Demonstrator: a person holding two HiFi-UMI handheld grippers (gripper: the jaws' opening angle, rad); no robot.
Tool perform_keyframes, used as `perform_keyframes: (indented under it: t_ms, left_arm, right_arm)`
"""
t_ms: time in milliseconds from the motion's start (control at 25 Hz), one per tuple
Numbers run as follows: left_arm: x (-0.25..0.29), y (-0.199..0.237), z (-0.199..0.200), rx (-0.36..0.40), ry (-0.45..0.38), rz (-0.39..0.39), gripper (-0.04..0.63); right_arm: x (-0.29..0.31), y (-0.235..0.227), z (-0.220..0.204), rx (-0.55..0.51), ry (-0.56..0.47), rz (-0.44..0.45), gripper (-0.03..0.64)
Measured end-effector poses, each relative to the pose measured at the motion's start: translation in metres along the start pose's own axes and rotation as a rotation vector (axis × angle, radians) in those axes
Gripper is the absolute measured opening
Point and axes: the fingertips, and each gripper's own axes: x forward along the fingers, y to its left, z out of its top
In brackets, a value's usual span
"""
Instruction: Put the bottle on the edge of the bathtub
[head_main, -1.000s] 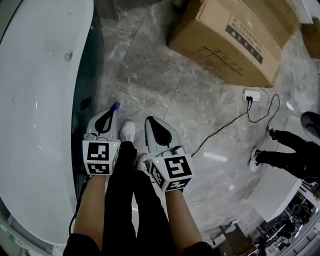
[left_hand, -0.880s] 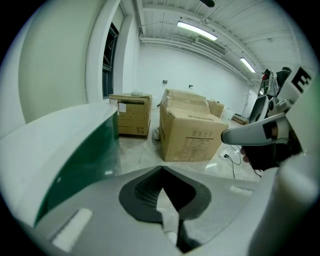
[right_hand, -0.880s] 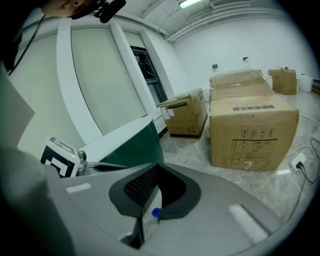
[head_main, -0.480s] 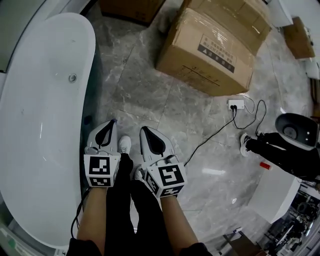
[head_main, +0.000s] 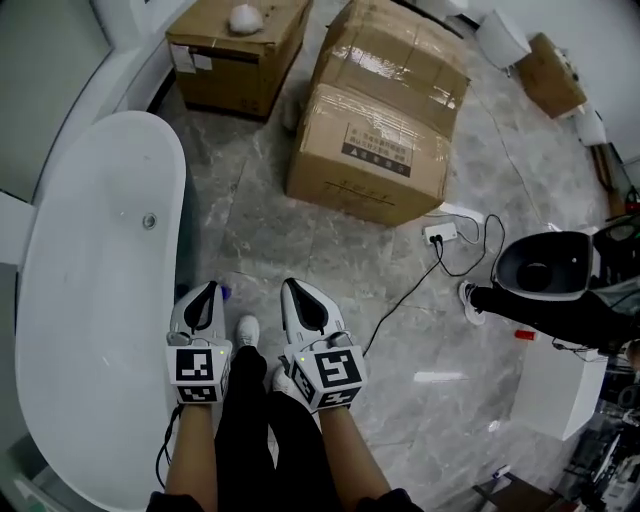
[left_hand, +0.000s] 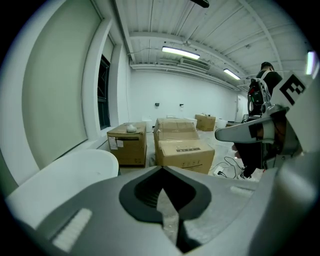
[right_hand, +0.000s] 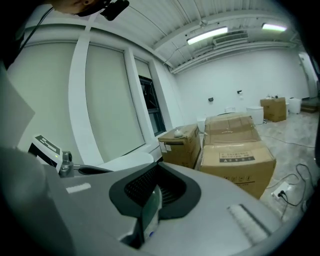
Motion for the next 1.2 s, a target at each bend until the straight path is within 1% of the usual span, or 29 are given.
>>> perform_keyframes:
  t_ms: [200,320,520,720,920,1080,1200]
  left_arm:
    - [-0.024,-0.01,0.039,-0.002,-0.052,0.006,0.0]
    - [-0.037,-0.018,0.058,0.004,-0.068,0.003,0.0]
    - [-0.058,-0.026,0.092,0.015,-0.1,0.001,0.0]
    - [-0.082,-0.029,0.113,0.015,-0.126,0.005,0.0]
    - [-0.101,-0.026,0.135,-0.001,-0.168,0.022,0.0]
    - [-0.118,-0.028,0.153,0.012,-0.201,0.027,0.0]
    - [-0.13,-0.036,0.159,0.014,-0.219,0.015,0.0]
  right_arm:
    - [-0.023,0.006,0.026,-0.009,-0.05,-0.007,0.021]
    - [-0.039,0.009,0.041,-0.012,-0.066,-0.007,0.021]
    - [-0.061,0.012,0.08,-0.022,-0.109,-0.007,0.021]
    - [-0.084,0.012,0.106,-0.054,-0.147,-0.014,0.018]
    - [-0.104,0.011,0.135,-0.073,-0.188,-0.025,0.018]
    - [-0.12,0.017,0.148,-0.09,-0.21,-0.026,0.018]
    - [-0.134,0.027,0.153,-0.107,-0.22,-0.02,0.018]
